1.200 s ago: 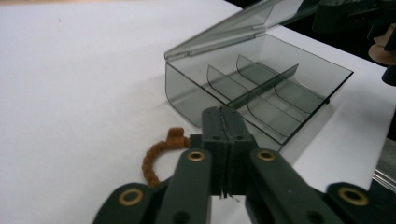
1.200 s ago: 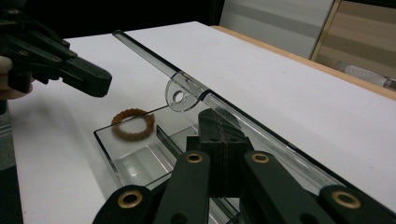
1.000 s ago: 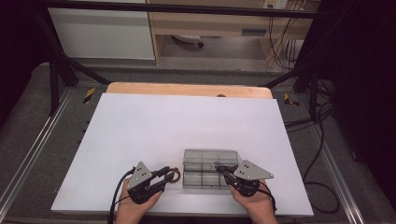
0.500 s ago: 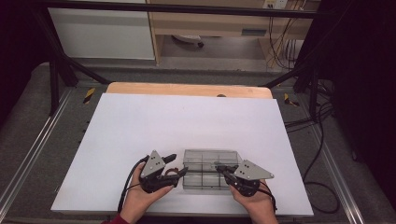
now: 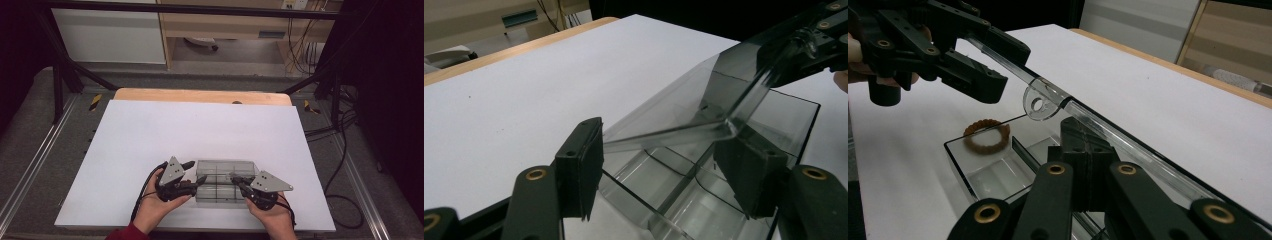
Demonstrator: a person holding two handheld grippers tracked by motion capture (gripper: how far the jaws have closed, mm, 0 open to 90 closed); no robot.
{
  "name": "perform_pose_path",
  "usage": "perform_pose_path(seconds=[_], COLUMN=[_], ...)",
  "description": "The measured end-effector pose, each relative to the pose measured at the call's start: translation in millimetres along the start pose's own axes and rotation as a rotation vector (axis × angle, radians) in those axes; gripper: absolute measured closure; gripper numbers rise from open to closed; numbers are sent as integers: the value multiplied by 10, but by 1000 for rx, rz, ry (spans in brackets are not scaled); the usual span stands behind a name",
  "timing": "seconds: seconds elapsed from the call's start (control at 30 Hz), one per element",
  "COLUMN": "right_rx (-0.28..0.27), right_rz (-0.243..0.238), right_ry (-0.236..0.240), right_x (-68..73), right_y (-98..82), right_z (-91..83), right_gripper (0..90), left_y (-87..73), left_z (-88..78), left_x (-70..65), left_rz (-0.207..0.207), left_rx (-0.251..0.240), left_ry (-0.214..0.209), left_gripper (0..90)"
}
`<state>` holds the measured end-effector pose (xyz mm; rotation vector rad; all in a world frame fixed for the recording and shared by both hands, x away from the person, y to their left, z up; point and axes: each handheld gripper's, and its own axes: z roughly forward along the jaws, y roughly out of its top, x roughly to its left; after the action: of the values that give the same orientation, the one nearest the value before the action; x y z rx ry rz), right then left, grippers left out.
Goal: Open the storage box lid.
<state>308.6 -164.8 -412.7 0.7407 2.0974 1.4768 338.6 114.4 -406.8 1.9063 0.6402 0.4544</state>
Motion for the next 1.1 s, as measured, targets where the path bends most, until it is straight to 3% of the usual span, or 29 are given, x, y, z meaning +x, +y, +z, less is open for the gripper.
perform_pose_path(seconds=[0.17,0.23,0.37,0.6,0.77,0.93,1.1], right_rx=[0,-1,9,25,41,72,102], right_rz=[4,4,6,23,47,74,95], right_ry=[2,5,9,-11,-34,-51,-67], right_x=[8,9,10,-7,-3,-42,-66], right_y=[-2,0,-27,-87,-134,-151,-176], right_z=[-6,-11,-24,-131,-215,-219,-237], right_gripper=[900,900,900,849,741,514,342], left_y=[47,58,57,80,104,107,110], left_z=[62,72,98,106,108,112,115], left_x=[1,-7,-35,6,31,30,40], left_rz=[13,19,44,3,-22,-32,-34], left_rx=[-3,-11,-11,-33,-39,-37,-34], left_ry=[-7,-17,-12,-12,-12,-11,-17], left_gripper=[422,501,515,516,521,518,515])
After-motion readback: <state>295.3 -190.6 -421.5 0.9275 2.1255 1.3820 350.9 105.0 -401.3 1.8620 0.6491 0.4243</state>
